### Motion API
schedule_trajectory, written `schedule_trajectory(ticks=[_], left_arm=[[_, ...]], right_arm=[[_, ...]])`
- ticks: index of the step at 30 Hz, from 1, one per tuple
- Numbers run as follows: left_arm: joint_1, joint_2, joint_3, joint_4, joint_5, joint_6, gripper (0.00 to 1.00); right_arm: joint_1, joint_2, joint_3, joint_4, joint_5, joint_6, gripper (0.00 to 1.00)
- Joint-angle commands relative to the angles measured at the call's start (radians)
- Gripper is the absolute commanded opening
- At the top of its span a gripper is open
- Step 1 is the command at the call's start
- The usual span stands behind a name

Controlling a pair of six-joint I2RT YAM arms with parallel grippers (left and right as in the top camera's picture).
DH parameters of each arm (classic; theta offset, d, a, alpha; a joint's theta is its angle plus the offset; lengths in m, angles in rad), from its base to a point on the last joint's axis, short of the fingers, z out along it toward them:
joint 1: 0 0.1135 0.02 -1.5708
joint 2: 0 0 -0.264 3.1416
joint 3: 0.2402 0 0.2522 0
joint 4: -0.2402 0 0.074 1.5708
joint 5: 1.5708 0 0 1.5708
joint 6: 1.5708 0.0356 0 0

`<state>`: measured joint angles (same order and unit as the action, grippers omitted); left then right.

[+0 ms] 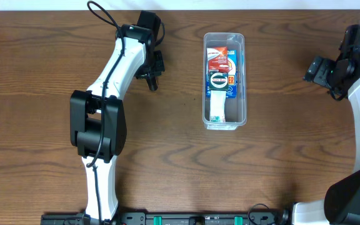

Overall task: Pack container
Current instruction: 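Lower and close the left gripper around the dark bottle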

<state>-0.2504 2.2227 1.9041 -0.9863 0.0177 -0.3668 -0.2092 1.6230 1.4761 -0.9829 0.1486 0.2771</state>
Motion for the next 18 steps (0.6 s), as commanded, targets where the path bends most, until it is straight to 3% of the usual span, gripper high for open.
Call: schedule_trajectory(ticks=[1, 18], left_arm=[[0.005, 0.024, -0.001, -0.014, -0.014, -0.001, 0.28], [0.002, -0.161, 0.000, -0.056, -0.014, 0.014, 0.27]], right_arm=[[-0.006, 0.002, -0.002, -0.001, 0.009, -0.009, 0.99], [-0.006, 0.002, -0.002, -0.001, 0.009, -0.009, 0.99]])
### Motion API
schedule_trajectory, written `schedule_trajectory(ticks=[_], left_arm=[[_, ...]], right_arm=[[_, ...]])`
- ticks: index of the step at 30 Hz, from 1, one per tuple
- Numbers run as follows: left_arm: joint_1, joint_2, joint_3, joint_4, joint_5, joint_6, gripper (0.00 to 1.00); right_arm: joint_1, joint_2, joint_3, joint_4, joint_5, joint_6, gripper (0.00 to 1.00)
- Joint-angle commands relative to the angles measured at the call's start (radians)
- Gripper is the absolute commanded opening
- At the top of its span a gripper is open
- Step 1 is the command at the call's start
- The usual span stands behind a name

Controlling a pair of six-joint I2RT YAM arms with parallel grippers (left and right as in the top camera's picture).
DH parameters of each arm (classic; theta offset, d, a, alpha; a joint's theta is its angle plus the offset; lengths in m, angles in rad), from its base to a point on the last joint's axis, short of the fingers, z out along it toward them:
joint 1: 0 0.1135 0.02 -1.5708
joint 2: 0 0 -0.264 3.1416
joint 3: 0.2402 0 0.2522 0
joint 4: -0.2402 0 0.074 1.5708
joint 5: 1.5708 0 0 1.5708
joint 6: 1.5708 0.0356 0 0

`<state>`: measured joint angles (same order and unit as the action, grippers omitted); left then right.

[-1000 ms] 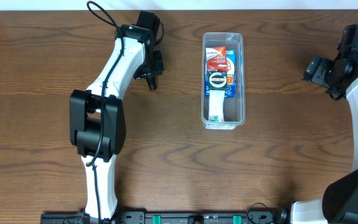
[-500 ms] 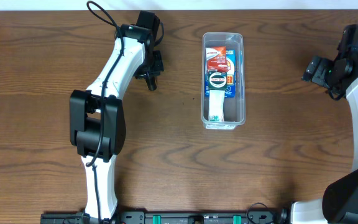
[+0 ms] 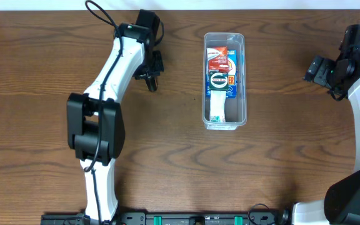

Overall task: Pack container
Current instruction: 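Lower and close the left gripper around the dark bottle, then lift and carry the bottle right over the container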

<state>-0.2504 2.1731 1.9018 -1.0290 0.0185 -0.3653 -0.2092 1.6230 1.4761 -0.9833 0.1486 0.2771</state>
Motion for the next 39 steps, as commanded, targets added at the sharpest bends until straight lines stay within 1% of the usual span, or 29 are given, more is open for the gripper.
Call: schedule_trajectory(ticks=[1, 8, 13, 16, 19, 24, 29, 34, 39], left_arm=[[0.000, -0.134, 0.003, -0.021, -0.012, 0.013, 0.27], [-0.049, -0.290, 0.003, -0.051, -0.002, 0.012, 0.27], [-0.145, -0.397, 0.002, -0.058, -0.002, 0.005, 0.28], [-0.219, -0.426, 0.002, -0.058, -0.002, -0.008, 0.27], [-0.296, -0.428, 0.002, -0.062, -0.001, -0.023, 0.28], [-0.415, -0.417, 0.000, -0.061, -0.001, -0.094, 0.28], [-0.504, -0.401, 0.000, -0.026, -0.002, -0.160, 0.28], [-0.542, -0.359, 0.000, 0.023, -0.004, -0.232, 0.28], [-0.545, -0.292, 0.000, 0.053, -0.004, -0.285, 0.28]], right_arm=[[-0.006, 0.002, -0.002, -0.001, 0.008, -0.009, 0.99], [-0.006, 0.002, -0.002, -0.001, 0.008, -0.009, 0.99], [-0.006, 0.002, -0.002, -0.001, 0.009, -0.009, 0.99], [-0.006, 0.002, -0.002, -0.001, 0.009, -0.009, 0.99], [-0.006, 0.002, -0.002, -0.001, 0.009, -0.009, 0.99], [-0.006, 0.002, -0.002, -0.001, 0.009, -0.009, 0.99], [-0.006, 0.002, -0.002, -0.001, 0.008, -0.009, 0.99], [-0.006, 0.002, -0.002, -0.001, 0.009, -0.009, 0.99], [-0.006, 0.002, -0.002, -0.001, 0.009, -0.009, 0.99]])
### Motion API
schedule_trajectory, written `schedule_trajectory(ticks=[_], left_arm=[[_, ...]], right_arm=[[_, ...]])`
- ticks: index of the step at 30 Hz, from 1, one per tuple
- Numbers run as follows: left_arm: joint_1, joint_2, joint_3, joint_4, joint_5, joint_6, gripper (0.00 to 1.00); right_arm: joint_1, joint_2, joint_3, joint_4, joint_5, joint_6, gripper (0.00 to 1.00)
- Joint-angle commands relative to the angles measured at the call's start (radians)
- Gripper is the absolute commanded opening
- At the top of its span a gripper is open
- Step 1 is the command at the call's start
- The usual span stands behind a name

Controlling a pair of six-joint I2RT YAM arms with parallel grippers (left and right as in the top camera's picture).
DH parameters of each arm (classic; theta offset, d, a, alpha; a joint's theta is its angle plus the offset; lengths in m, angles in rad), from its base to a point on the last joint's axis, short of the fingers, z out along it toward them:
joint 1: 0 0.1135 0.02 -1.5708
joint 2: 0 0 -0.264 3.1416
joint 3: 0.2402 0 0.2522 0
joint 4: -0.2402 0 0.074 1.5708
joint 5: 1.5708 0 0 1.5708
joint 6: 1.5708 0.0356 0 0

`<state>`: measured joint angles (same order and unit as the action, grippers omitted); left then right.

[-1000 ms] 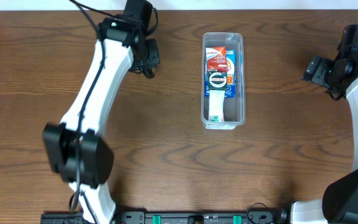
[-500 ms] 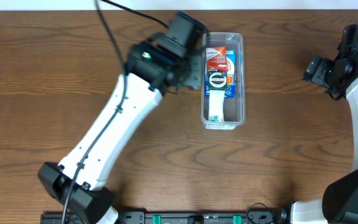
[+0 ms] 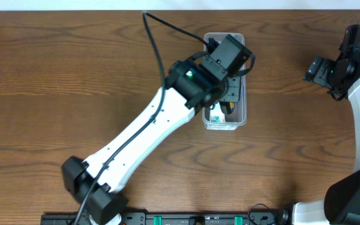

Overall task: Pack container
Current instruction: 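Lift and carry the bottle right over the container, then lower the bottle into the container and open the left gripper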

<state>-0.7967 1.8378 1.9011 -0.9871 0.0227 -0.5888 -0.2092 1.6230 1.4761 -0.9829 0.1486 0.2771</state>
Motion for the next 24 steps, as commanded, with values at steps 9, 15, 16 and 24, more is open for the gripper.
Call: schedule_trajectory(ticks=[9, 15, 16, 24], left_arm=[[0.001, 0.184, 0.001, 0.100, -0.007, -0.063, 0.29], [0.001, 0.246, 0.001, 0.176, -0.008, -0.064, 0.29], [0.002, 0.252, 0.001, 0.181, -0.008, -0.063, 0.29], [0.001, 0.276, 0.001, 0.188, -0.048, -0.059, 0.29]], right_arm=[[-0.006, 0.002, -0.002, -0.001, 0.009, -0.009, 0.99], [-0.006, 0.002, -0.002, -0.001, 0.009, -0.009, 0.99], [-0.006, 0.002, -0.002, -0.001, 0.008, -0.009, 0.99], [-0.006, 0.002, -0.002, -0.001, 0.009, -0.009, 0.99]])
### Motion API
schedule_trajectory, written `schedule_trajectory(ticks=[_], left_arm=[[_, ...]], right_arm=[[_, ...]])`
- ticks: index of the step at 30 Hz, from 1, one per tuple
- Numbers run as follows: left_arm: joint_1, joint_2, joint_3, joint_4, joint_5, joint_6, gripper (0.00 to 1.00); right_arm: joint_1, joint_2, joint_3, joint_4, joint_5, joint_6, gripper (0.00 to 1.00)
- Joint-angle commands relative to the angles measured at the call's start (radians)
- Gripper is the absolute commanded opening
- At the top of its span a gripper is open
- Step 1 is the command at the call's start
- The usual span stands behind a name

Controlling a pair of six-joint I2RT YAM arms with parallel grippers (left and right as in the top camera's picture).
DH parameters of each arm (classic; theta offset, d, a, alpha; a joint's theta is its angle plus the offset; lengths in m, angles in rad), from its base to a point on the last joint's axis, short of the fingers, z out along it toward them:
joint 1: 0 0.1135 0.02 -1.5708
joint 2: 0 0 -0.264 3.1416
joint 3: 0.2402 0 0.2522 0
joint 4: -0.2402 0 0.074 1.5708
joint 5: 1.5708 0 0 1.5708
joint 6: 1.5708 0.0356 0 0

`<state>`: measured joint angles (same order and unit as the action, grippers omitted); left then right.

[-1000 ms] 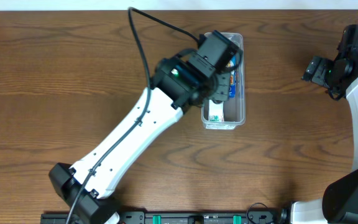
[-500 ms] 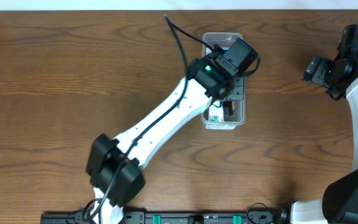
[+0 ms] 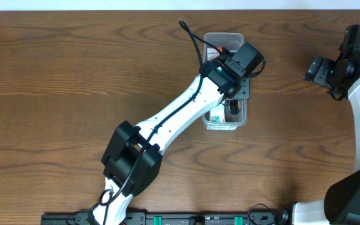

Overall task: Pack container
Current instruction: 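Lower the bottle into the container and open the left gripper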

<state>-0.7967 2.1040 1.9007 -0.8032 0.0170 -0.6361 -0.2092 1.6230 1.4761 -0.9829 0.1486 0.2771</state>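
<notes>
A clear plastic container (image 3: 224,127) stands at the middle back of the table. Inside lies a red and blue packet (image 3: 214,52) whose white end (image 3: 217,115) shows near the front wall. My left arm reaches across from the lower left and covers most of the box. My left gripper (image 3: 233,108) points down into the container's front right part; its jaws are too dark and hidden to read. Far off at the right edge, my right gripper (image 3: 311,70) hovers with its fingers apart and nothing in them.
The brown wooden table (image 3: 55,94) carries nothing else in view. The left arm's base and elbow (image 3: 130,159) sit at the lower middle. A black rail (image 3: 205,219) runs along the front edge. The right arm stands along the right edge.
The left arm has shifted a little to the right over the container, and its gripper now sits nearer the front right corner. The elbow has swung toward the middle. The right arm is unchanged.
At first my left gripper hung left of the container, apart from it, and stayed there at the second moment. By the third moment it was over the container with its fingers inside. Now it is further right in the box. The packet has stayed inside throughout.
</notes>
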Motion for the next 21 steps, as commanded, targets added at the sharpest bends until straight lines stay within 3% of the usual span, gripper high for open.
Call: schedule_trajectory(ticks=[1, 21], left_arm=[[0.002, 0.010, 0.001, 0.004, -0.064, -0.012, 0.29], [0.002, 0.089, 0.001, 0.039, -0.082, -0.013, 0.30]], right_arm=[[-0.006, 0.002, -0.002, -0.001, 0.009, -0.009, 0.99], [-0.006, 0.002, -0.002, -0.001, 0.009, -0.009, 0.99]])
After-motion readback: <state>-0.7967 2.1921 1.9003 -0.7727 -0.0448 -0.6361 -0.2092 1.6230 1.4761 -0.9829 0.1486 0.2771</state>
